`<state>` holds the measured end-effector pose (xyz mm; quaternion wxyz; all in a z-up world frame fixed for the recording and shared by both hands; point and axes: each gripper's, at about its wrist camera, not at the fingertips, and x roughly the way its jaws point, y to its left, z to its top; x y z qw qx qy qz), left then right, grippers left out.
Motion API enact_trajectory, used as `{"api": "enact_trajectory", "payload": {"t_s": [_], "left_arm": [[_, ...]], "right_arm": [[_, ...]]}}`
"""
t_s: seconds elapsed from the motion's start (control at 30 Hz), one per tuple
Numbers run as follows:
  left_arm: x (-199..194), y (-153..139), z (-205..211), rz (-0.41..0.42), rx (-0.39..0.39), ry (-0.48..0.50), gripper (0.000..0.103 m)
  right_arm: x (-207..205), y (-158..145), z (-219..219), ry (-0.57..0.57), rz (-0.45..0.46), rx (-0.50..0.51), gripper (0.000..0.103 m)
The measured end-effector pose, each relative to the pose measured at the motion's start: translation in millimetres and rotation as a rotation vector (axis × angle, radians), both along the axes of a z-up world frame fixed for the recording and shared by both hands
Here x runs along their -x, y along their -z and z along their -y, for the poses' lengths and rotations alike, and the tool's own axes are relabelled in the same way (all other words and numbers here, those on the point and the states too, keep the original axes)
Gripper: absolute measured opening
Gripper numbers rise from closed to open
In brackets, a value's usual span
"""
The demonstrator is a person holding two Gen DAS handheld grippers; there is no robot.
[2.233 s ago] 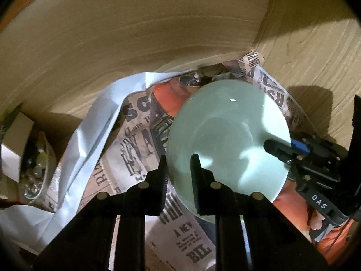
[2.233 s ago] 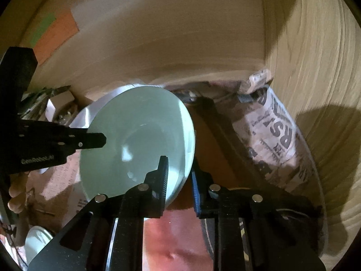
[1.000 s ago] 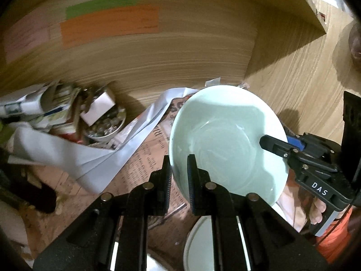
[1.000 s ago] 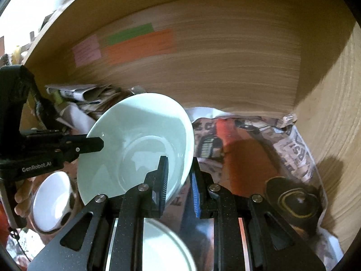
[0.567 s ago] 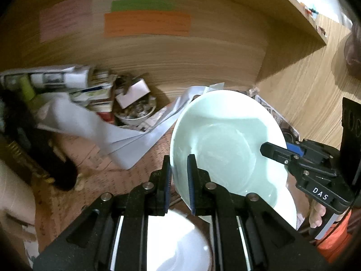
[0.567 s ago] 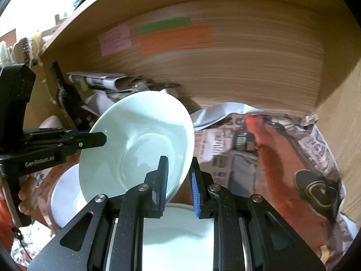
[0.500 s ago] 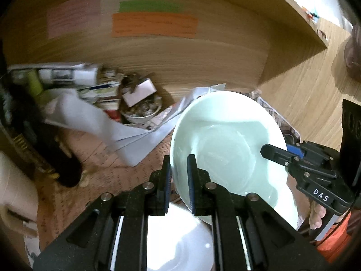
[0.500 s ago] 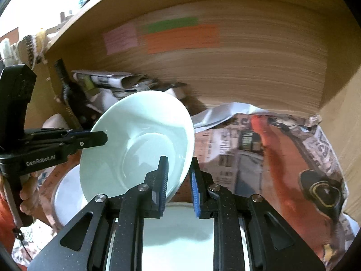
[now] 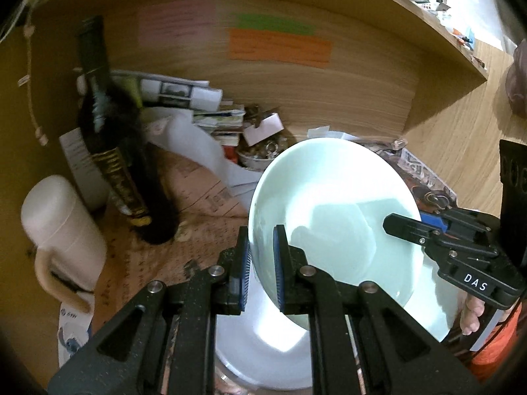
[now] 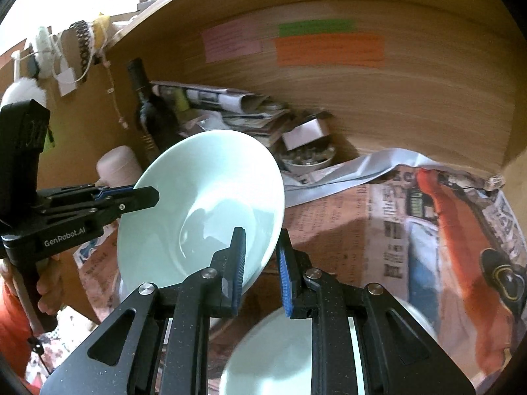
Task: Organize plates and bowls
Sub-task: 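Carry the mint-green bowl with the left gripper over the bowl stack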
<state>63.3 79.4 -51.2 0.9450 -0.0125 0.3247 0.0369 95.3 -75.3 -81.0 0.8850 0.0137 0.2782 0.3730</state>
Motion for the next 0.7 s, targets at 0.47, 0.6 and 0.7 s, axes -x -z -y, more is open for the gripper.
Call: {"api": "enact_trajectory", "payload": {"t_s": [0.47, 0.6, 0.7], "left_arm": [[34.6, 15.7, -16.6, -0.033, -0.026, -0.051, 0.012], [37.4, 21.7, -16.2, -0.047, -0.026, -0.053, 0.012], [37.0, 27.8, -18.1, -0.062, -0.009, -0.053, 0.012]], "right_arm": [[20.5, 16.6, -26.3, -0.072, -0.035, 0.018, 0.017], [20.8, 20.4, -29.6, -0.071, -0.047, 0.031, 0.017], [19.5, 23.8, -31.2, -0.071, -0.063, 0.039, 0.017]]}}
